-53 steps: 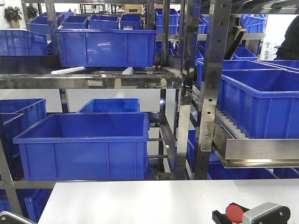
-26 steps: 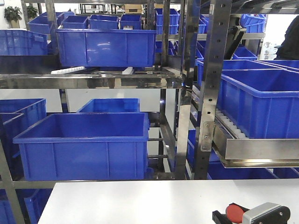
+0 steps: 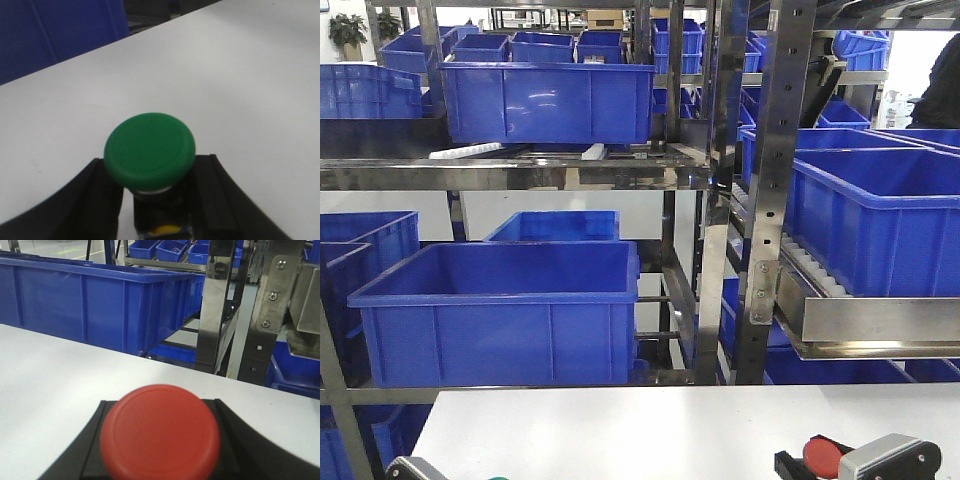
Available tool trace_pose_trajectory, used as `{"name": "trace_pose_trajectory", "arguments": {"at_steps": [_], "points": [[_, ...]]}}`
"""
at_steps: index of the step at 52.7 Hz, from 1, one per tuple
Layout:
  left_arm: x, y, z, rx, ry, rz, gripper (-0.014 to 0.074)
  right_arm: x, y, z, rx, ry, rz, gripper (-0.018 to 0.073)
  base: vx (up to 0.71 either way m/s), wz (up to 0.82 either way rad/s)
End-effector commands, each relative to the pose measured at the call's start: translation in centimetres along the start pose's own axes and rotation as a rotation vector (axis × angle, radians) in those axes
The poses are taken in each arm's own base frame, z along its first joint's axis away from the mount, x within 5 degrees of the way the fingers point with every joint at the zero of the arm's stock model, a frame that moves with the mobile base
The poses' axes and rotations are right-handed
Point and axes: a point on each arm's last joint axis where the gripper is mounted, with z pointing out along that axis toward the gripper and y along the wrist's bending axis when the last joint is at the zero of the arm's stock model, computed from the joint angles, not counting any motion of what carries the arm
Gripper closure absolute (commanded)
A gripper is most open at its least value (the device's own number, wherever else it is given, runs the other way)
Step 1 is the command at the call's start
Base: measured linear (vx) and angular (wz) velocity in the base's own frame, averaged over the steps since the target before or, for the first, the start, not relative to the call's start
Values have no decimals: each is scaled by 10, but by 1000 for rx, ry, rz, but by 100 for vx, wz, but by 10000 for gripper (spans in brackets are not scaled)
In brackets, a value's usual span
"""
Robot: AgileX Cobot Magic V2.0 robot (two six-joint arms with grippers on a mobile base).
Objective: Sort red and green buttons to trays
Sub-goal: 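Lift both held switches up off the table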
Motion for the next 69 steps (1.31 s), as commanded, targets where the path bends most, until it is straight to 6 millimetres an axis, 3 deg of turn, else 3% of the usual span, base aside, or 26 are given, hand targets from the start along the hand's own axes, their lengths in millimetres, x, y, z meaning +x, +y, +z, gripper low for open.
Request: {"name": "trace_pose_trajectory", "arguments": {"at_steps": [1, 23, 36, 44, 56, 69], "points": [[-20, -2, 0, 33, -122, 31, 236, -20, 0, -2, -2, -136, -21, 569, 0, 0], [-26, -1, -1, 50, -154, -175, 601, -20, 0, -2, -1, -136, -21, 569, 0, 0], [-63, 2, -19, 31, -181, -301, 598, -19, -1, -2, 0, -109, 7, 569, 0, 0], [-95, 5, -46, -38, -144, -279, 596, -30, -1, -10, 16, -44, 146, 569, 0, 0], [-141, -3, -105, -85, -161, -243, 596, -69, 2, -40, 40, -66, 239, 569, 0, 0], [-155, -2, -173, -324, -103, -300, 596, -107, 14, -92, 34, -99, 109, 569, 0, 0]]}}
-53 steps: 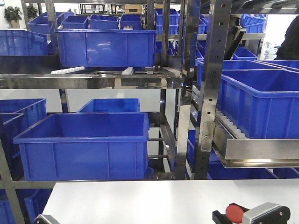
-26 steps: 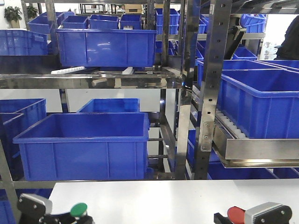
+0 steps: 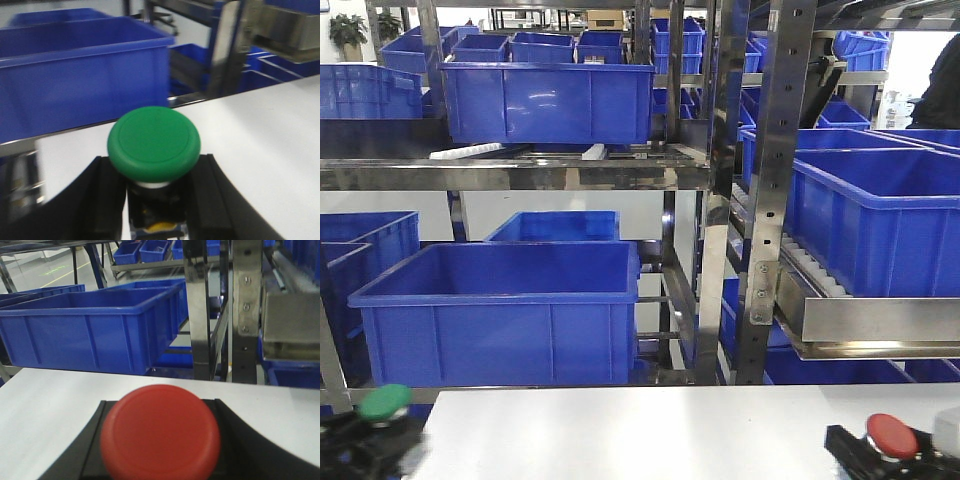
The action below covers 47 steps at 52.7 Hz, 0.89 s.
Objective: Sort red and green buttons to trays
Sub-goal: 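Lift both held switches up off the table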
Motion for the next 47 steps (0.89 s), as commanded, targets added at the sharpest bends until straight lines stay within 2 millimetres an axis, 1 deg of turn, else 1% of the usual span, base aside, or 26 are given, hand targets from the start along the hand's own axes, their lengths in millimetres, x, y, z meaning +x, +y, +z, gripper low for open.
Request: {"name": "trace_pose_trajectory", "arguments": {"at_steps": [1, 6, 9, 12, 18, 25, 32, 36, 43, 47], "points": [[-16, 5, -27, -91, -57, -78, 596, -26, 8, -22, -24, -103, -60, 569, 0, 0], [-20, 8, -49, -154, -87, -88, 596, -33, 10, -46, 10, -108, -128, 569, 0, 0], [-22, 5, -62, -159, -109, -99, 596, -37, 11, -61, 35, -126, -148, 569, 0, 0], [-21, 2, -70, -152, -100, -89, 596, -41, 12, -72, 50, -149, -144, 569, 0, 0], [-15, -6, -79, -108, -37, -41, 596, -48, 18, -94, 34, -242, -138, 569, 0, 0], [-8, -14, -85, -31, 20, 43, 596, -54, 26, -112, -13, -330, -219, 569, 0, 0], [-5, -20, -94, 47, -21, 64, 596, -54, 36, -121, -90, -363, -307, 569, 0, 0], [-2, -22, -99, 67, -61, 70, 596, -51, 40, -121, -132, -347, -354, 569, 0, 0], [3, -21, -106, 70, -123, 92, 596, -45, 44, -120, -169, -299, -490, 569, 0, 0], [3, -21, -108, 69, -128, 95, 596, -43, 45, -120, -182, -283, -514, 569, 0, 0]]}}
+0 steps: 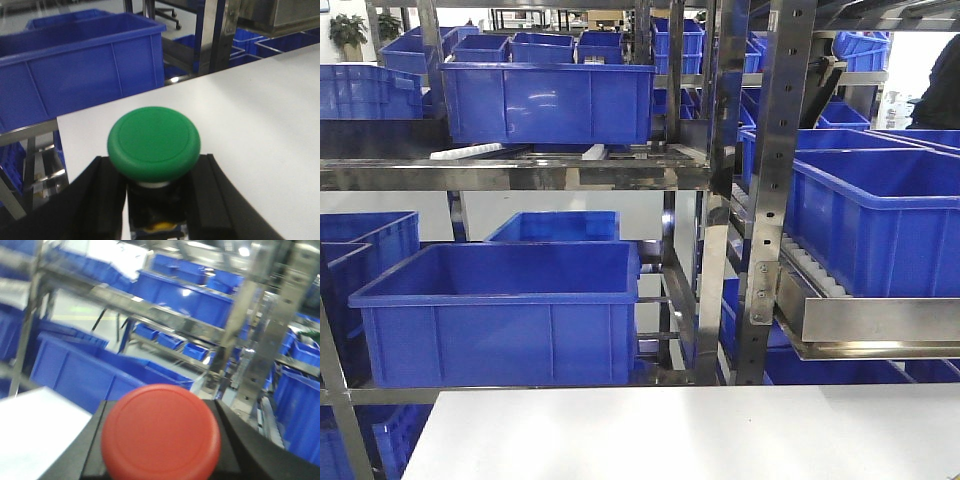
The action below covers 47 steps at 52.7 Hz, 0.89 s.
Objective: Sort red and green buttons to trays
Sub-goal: 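Lift both held switches up off the table, then drive the base away from the shelf holding both switches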
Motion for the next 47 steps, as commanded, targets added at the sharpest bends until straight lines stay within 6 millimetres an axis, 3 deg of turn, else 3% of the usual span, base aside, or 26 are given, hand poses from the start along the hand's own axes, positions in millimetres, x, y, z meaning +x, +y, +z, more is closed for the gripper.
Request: {"name": "trace_pose_trajectory", "arguments": {"at_steps": [1, 12, 26, 47], "points": [[-18, -1, -6, 9, -136, -3, 596, -8, 1, 0, -34, -13, -24, 569, 0, 0], [-16, -1, -5, 11, -120, -8, 596, -8, 1, 0, -32, -9, 86, 569, 0, 0], [-16, -1, -5, 11, -120, -8, 596, -6, -6, 0, 39, 9, 421, 569, 0, 0], [-16, -1, -5, 8, -121, 6, 596, -4, -10, 0, 93, 16, 434, 569, 0, 0]]}}
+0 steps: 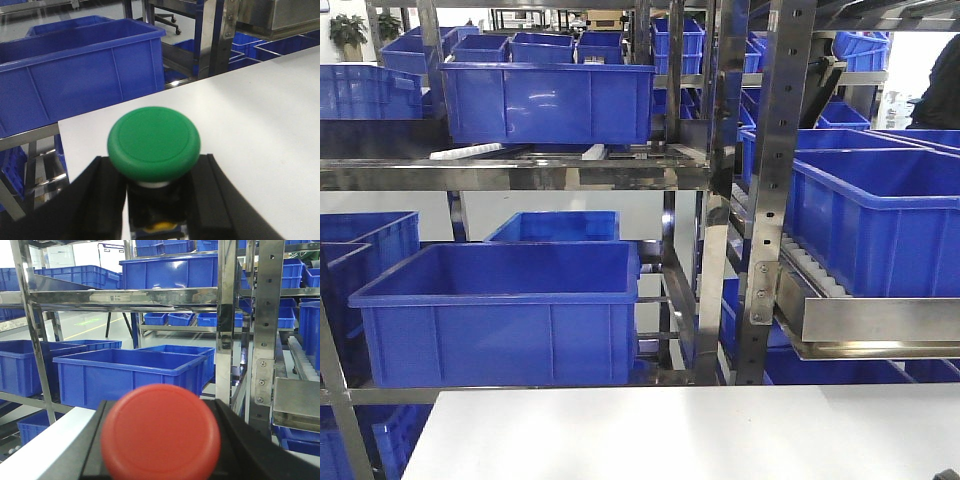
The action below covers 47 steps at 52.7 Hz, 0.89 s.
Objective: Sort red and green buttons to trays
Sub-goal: 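Drive the base away from the shelf holding both switches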
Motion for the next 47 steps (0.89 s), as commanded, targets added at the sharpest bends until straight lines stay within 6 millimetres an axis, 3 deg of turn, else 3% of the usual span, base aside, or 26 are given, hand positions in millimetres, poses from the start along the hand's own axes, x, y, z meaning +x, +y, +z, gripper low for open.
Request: {"name": "trace_pose_trajectory", "arguments": {"at_steps": [1, 32, 47], "points": [[-17, -1, -3, 5, -112, 1, 596, -10, -1, 0, 15, -31, 17, 569, 0, 0], [-17, -1, -3, 5, -112, 1, 596, -10, -1, 0, 16, -31, 17, 569, 0, 2], [-17, -1, -3, 5, -112, 1, 596, -10, -1, 0, 16, -31, 17, 569, -4, 35]]}}
